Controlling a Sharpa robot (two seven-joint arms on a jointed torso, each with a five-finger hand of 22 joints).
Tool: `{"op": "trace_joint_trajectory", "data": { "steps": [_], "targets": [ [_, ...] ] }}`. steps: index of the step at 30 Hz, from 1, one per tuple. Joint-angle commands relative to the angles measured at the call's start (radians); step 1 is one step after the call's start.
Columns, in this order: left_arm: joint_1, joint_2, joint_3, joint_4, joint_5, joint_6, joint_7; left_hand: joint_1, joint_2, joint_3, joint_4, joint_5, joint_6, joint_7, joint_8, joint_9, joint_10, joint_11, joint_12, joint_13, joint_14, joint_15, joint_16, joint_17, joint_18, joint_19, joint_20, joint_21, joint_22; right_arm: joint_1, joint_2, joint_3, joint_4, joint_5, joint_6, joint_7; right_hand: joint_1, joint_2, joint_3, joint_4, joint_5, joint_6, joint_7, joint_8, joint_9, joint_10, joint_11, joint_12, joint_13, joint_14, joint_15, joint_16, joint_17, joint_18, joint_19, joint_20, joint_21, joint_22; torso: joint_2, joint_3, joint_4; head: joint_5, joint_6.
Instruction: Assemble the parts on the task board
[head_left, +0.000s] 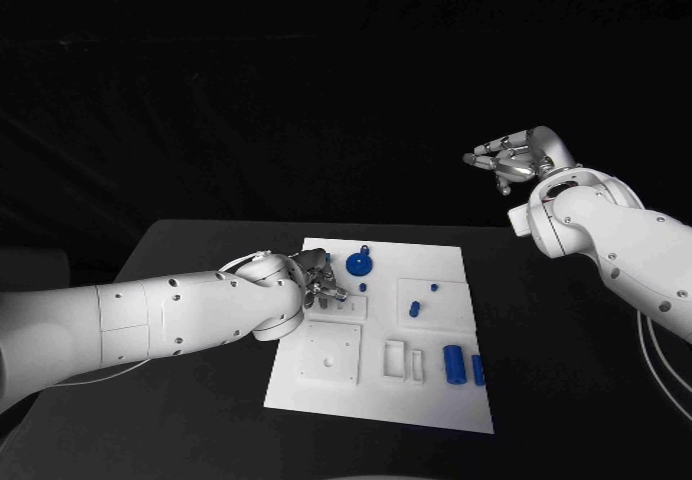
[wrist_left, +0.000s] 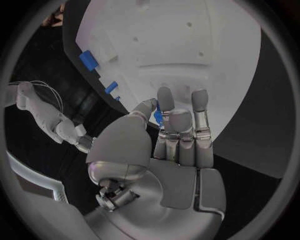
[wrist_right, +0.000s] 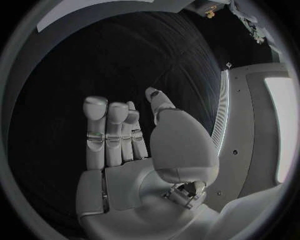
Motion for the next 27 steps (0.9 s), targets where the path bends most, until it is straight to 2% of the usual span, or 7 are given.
{"op": "trace_joint_trajectory", "data": {
  "steps": [1, 27],
  "targets": [
    [-0.002, 0.002, 0.001, 0.001, -0.022, 0.017, -0.011, 0.024, 0.013, 0.029, -0.026, 0.004, 0.094, -0.088, 0.007, -0.003, 0.036, -0.020, 0.003, -0.001, 0.002, -0.002, 0.003, 0.001, 0.005, 0.003, 0.000, 0.007, 0.018, 0.000, 0.000, 0.001, -0.002, 0.005, 0.023, 0.005, -0.013, 0.001, -0.004, -0.002, 0.003, -0.003, -0.001, -0.001, -0.001, -0.004, -0.001, 0.001, 0.000, -0.003, -0.001, 0.000, 0.000, 0.017, 0.033, 0.007, -0.005, 0.072, 0.000, -0.0002, 0.0007, -0.002, -0.001],
    [-0.009, 0.002, 0.001, -0.002, -0.028, 0.072, -0.031, 0.022, 0.008, 0.025, -0.025, 0.007, 0.104, -0.088, 0.007, -0.031, 0.036, -0.018, 0.008, 0.000, 0.001, 0.000, 0.006, 0.001, 0.009, -0.003, 0.005, 0.013, 0.018, 0.000, 0.002, 0.000, -0.015, 0.007, 0.037, 0.002, -0.012, 0.003, -0.010, 0.001, 0.008, -0.004, -0.001, -0.001, -0.001, -0.005, -0.001, 0.000, -0.003, -0.003, -0.001, 0.000, 0.000, 0.017, 0.033, 0.007, -0.008, 0.072, 0.001, -0.0016, 0.0009, -0.002, -0.013]
  ]
}}
